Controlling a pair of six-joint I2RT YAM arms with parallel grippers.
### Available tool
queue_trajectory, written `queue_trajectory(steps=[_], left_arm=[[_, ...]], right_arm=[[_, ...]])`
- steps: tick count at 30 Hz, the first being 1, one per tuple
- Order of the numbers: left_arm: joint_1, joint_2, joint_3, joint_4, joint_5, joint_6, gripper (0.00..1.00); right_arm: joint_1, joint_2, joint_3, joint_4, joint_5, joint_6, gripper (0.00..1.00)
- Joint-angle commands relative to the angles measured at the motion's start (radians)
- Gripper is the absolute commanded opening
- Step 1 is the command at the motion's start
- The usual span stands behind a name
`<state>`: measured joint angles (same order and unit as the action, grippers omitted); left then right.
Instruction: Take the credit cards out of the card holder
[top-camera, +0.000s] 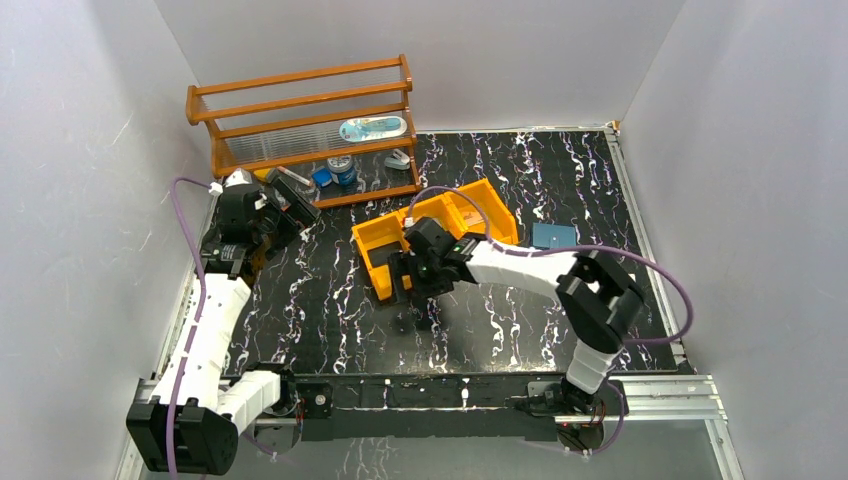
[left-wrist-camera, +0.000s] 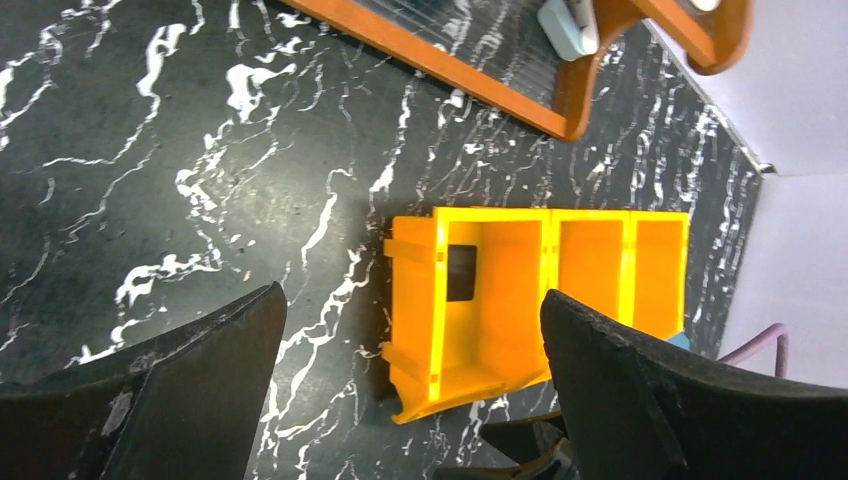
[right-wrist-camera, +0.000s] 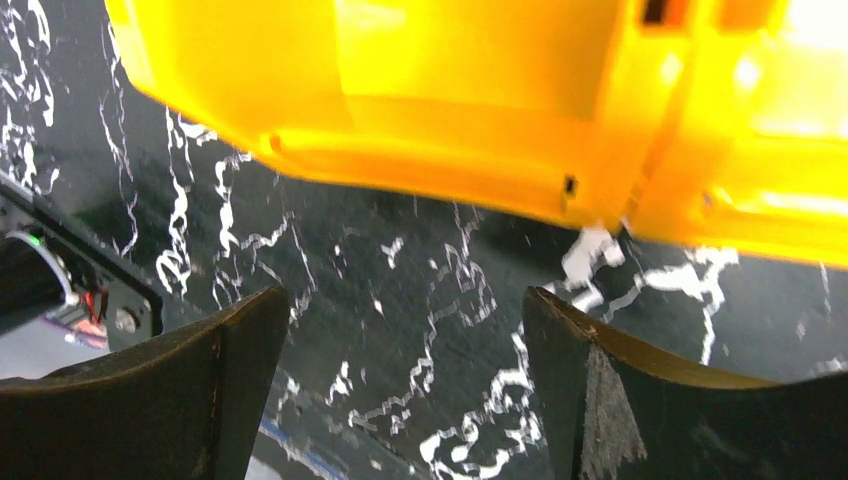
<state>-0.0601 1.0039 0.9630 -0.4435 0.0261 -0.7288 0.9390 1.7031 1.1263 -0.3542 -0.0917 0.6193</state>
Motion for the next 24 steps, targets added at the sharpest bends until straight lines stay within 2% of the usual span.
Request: queue_trajectory(steps=[1,8,11,13,19,21,24], left_arm=[[0.008,-0.019,0.023,-0.07,-0.111,0.018,0.98],[0.008,-0.027,0.029,-0.085,-0.102,0.043,0.98],[0.008,-0.029,0.029,-0.089,-0.09,0.049,0.98],[0.007,-0.031,0.031,-0.093,-0.08,0.063,0.98],[0.008,-0.045,0.018,-0.103,-0.102,0.087,0.98],[0.008,-0.043,0.013,-0.104,-0.106,0.085,0.98],[0.008,-0.033,0.017,-0.104,-0.102,0.082,0.98]], right_arm=[[0.024,0.094,0.123,0.061,0.066,0.024,0.94],[0.023,0.259,0.336,0.034,0.153,-0.01,0.95],[0.021,0.335,0.52,-0.122,0.189,-0.053,0.94],[0.022,0.338,0.561,-0.165,0.191,-0.076,0.95],[0.022,0.183,0.485,-0.142,0.159,-0.131,0.97],[0.021,0.107,0.447,-0.142,0.214,-0.158,0.98],[0.018,-0.024,0.401,-0.16,0.401,-0.203,0.98]])
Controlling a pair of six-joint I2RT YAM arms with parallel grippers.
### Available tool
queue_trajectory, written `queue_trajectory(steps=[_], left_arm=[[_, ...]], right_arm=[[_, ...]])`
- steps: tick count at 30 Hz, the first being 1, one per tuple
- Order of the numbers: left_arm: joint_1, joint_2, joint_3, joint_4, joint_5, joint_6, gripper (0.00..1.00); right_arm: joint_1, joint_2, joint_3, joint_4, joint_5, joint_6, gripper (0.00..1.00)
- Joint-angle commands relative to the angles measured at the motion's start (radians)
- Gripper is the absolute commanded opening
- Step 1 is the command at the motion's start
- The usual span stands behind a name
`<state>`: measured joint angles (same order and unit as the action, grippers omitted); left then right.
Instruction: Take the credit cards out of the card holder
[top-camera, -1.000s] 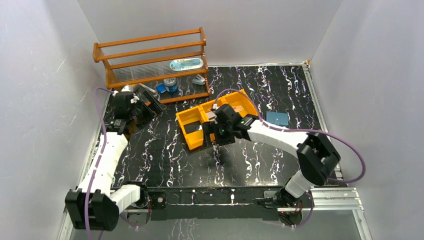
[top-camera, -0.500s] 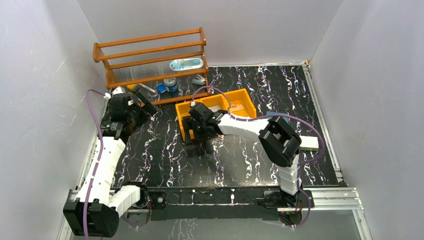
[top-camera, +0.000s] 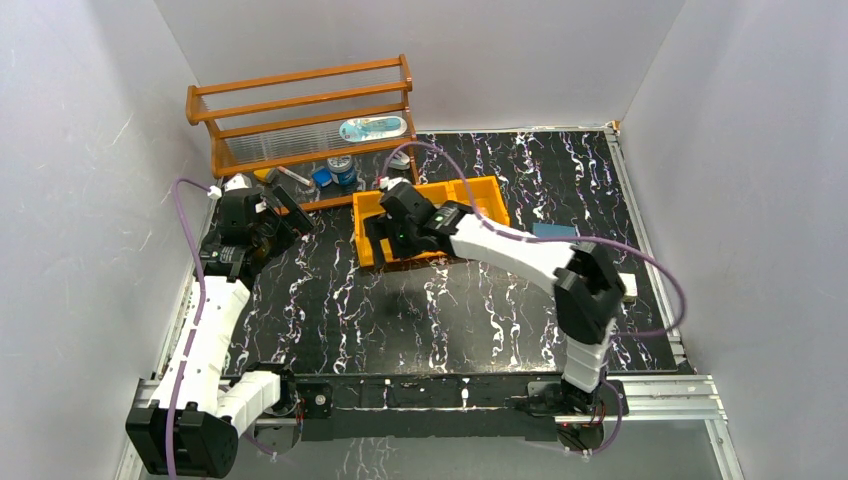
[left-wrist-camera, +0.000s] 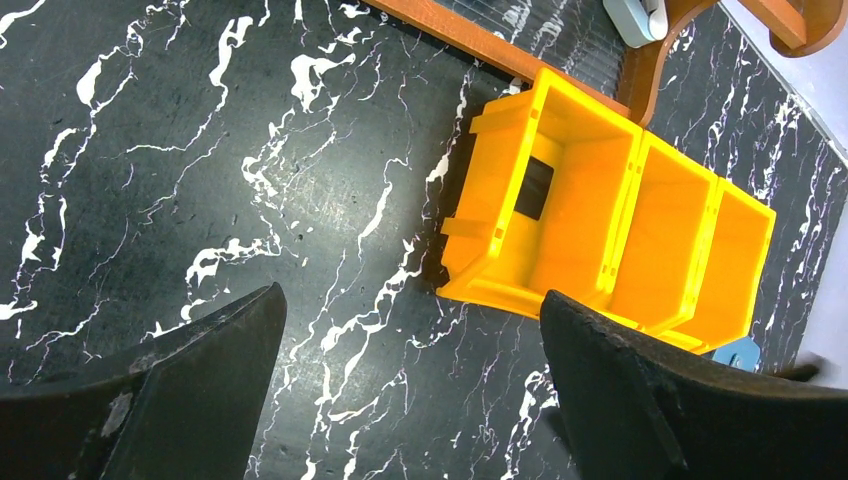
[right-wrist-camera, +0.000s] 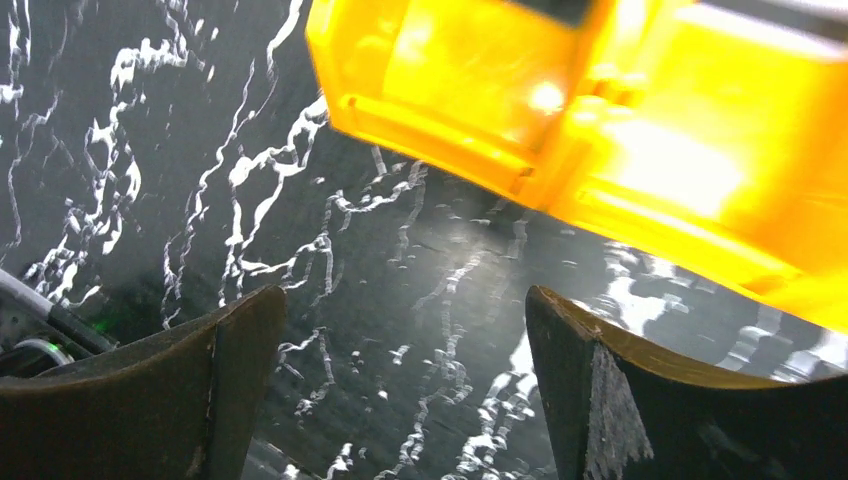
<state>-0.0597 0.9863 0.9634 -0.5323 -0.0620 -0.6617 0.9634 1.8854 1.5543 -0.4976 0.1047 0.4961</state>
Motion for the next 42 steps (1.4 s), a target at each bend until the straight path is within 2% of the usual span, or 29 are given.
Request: queue_trajectory(steps=[1,3,4,10,13,17,22,31,36,42], left_arm=[[0.008,-0.012,0.019,-0.016,-0.014,0.014,0.98],[0.008,-0.008,0.024,-0.015,-0.018,0.01,0.98],[0.008,-0.006,0.025,-0.016,-0.02,0.008,0.98],[0.008,0.003,0.029,-0.015,-0.005,0.005,0.98],[0.007,0.01,0.026,-0.009,0.014,0.015,0.98],[0.007,0.028,0.026,-0.01,0.061,0.049,0.99],[0.007,0.018,0.011,-0.025,0.083,0.075,0.98],[0.008,0.023,0.029,-0.034,0.059,0.126,0.98],[0.007,0.041,0.03,-0.032,0.074,0.129,0.98],[0.008,0.065,0.026,-0.026,0.099,0.122,0.98]], right_arm=[[-0.012,-0.244,-0.042,-0.026,0.296,-0.088,0.98],[-0.048,-0.313,-0.073,-0.039,0.466,-0.089,0.98],[-0.093,-0.342,-0.093,-0.046,0.488,-0.083,0.98],[-0.521,-0.441,-0.18,-0.097,0.311,0.04,0.98],[-0.661,-0.413,-0.194,-0.121,0.221,0.062,0.98],[-0.805,-0.309,-0.126,-0.244,0.194,0.101,0.98],[-0.879,-0.182,-0.065,-0.312,0.196,0.124,0.99],[-0.923,0.009,-0.003,-0.37,0.201,0.201,0.98],[-0.944,0.091,0.089,-0.386,0.176,0.14,0.98],[-0.945,0.143,0.093,-0.372,0.196,0.115,0.98]])
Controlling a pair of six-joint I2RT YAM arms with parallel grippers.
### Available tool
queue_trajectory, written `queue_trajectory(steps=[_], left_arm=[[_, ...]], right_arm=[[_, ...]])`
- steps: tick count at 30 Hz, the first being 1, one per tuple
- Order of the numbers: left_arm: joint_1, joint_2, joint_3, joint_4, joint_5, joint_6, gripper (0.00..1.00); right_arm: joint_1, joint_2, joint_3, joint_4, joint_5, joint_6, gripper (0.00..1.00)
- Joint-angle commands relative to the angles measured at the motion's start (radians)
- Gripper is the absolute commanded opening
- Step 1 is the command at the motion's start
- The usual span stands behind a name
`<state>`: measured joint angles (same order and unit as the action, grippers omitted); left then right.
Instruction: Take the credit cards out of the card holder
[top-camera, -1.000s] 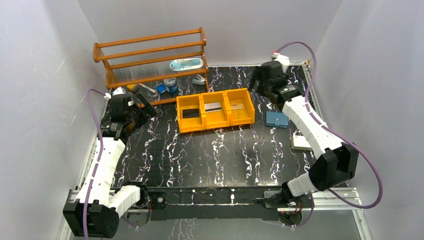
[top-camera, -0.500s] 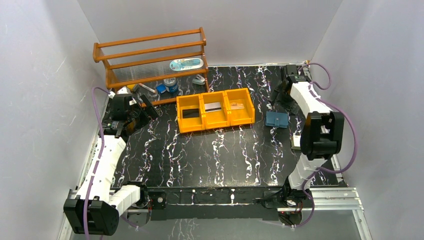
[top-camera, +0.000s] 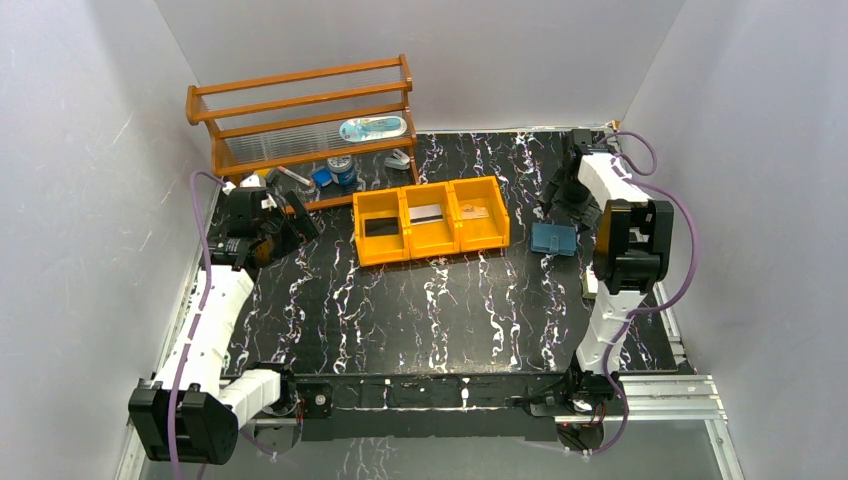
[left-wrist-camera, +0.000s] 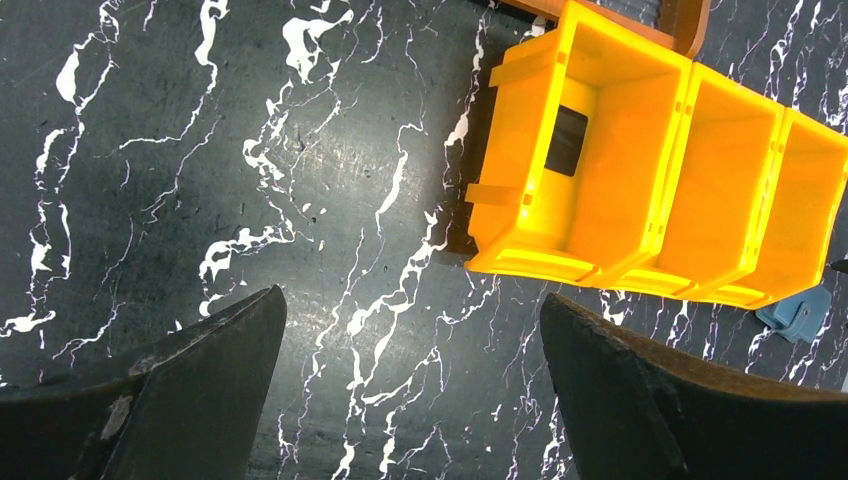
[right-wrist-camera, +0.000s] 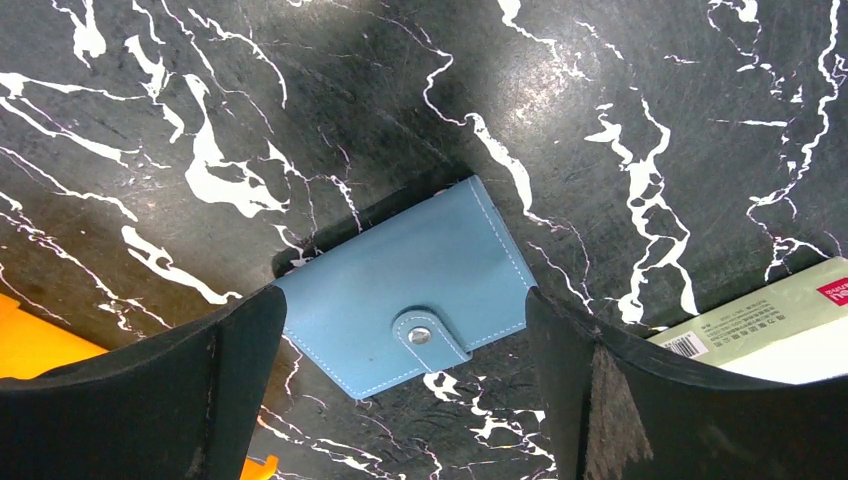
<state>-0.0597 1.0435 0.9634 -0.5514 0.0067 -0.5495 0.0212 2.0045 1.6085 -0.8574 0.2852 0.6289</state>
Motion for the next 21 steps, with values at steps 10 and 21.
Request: queue_trajectory(steps=[10,21], left_arm=[[0.008,0.024,0.036,-0.01,0.042,0.027,0.98],[0.008,0.04,0.034,0.001,0.113,-0.004,0.98]], right_arm=[[-0.001,0.009,-0.108,-0.012,0.016,-0.017,0.98],[0.076,-0.39,-0.523,-0.012,0.016,-0.017,0.98]])
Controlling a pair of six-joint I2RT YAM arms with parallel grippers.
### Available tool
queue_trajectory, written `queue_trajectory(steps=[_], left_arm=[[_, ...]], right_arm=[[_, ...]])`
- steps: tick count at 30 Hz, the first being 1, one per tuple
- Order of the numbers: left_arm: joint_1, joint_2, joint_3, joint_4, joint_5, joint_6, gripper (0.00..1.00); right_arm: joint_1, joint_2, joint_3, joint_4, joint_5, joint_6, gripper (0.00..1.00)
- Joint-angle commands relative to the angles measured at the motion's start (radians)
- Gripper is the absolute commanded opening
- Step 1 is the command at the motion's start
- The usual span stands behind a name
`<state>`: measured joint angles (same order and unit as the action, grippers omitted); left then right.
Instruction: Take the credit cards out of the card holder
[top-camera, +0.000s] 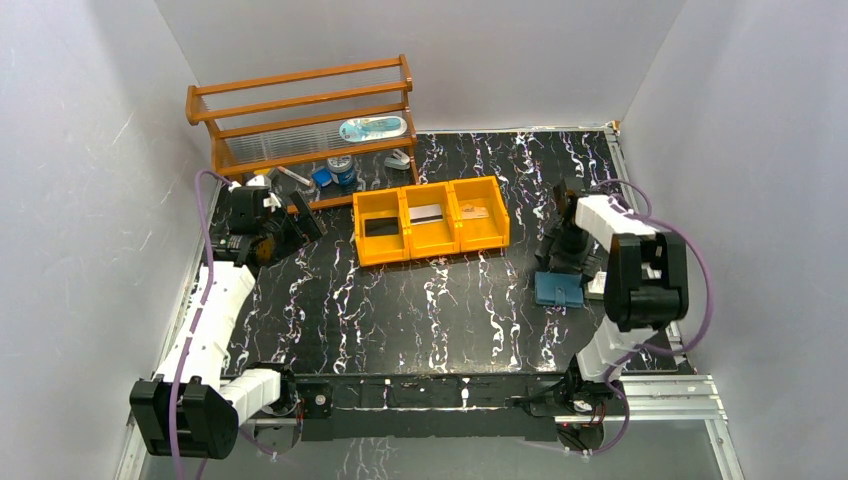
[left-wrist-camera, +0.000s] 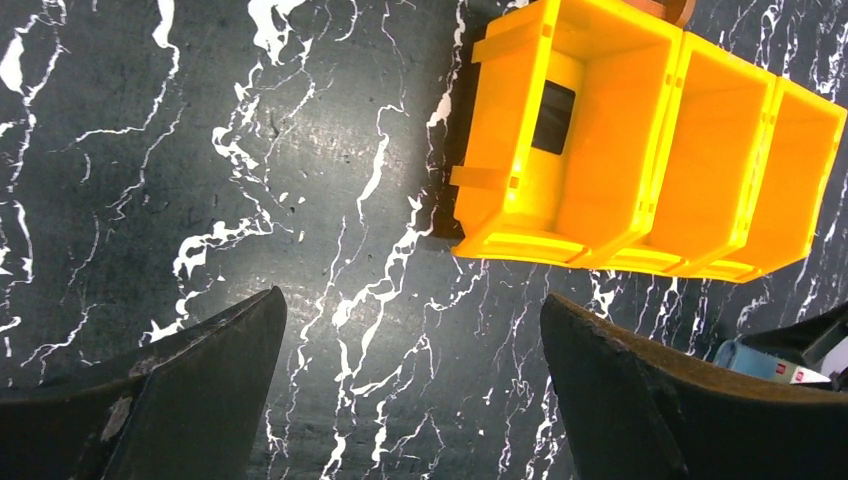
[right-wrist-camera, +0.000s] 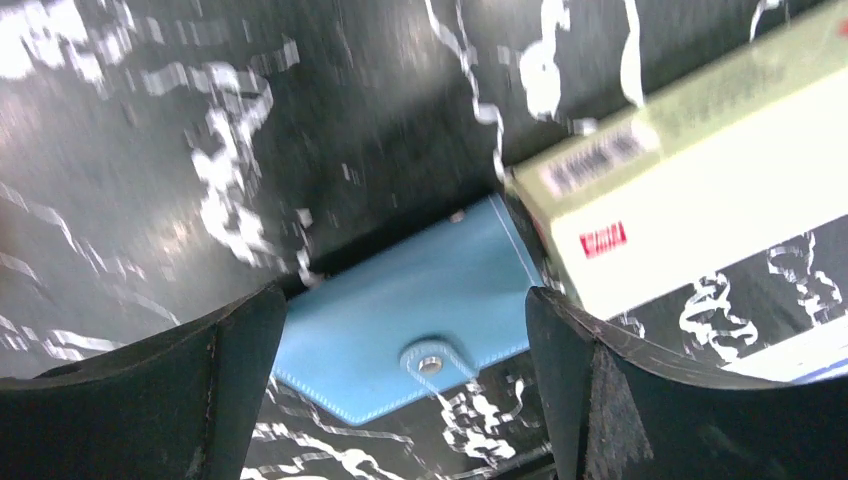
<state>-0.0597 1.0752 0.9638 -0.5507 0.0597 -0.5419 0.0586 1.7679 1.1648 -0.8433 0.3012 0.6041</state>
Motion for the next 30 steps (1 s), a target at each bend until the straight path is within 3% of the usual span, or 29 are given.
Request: queue_trajectory(steps=[1,5,6,7,9,12,17,21,25,30], left_arm=[[0.007,0.012,0.034,0.001,0.073,-0.017,0.98],[0.008,0.008,0.03,0.0,0.127,-0.045,0.98],[0.007,0.002,0.023,0.001,0.135,-0.049,0.98],[0.007,-0.004,0.016,0.002,0.142,-0.051,0.98],[0.008,-0.013,0.003,0.008,0.147,-0.05,0.98],[0.007,-0.016,-0.002,0.01,0.149,-0.039,0.98],[0.008,-0.006,0.006,0.013,0.159,-0.024,0.98],[0.008,-0.005,-0.001,0.025,0.16,-0.012,0.98],[0.008,0.005,-0.001,0.025,0.166,-0.007,0.98],[0.008,0.001,-0.012,0.039,0.182,-0.012,0.98]], right_arm=[[0.054,-0.188,-0.099,-0.026,0.0,0.007,0.98],[0.105,-0.334,-0.12,-0.026,0.0,0.007,0.98],[0.109,-0.366,-0.125,0.409,-0.151,-0.298,0.99],[0.109,-0.394,-0.129,0.202,-0.252,-0.119,0.93],[0.109,-0.43,-0.142,0.128,-0.059,0.003,0.98],[0.101,-0.449,-0.188,0.103,0.071,0.117,0.99],[0.04,-0.383,-0.223,0.032,0.128,0.307,0.98],[0.024,-0.309,-0.265,0.079,0.033,0.325,0.98],[0.026,-0.246,-0.289,0.152,-0.136,0.229,0.92],[0.096,-0.334,-0.378,0.254,-0.244,0.149,0.89]])
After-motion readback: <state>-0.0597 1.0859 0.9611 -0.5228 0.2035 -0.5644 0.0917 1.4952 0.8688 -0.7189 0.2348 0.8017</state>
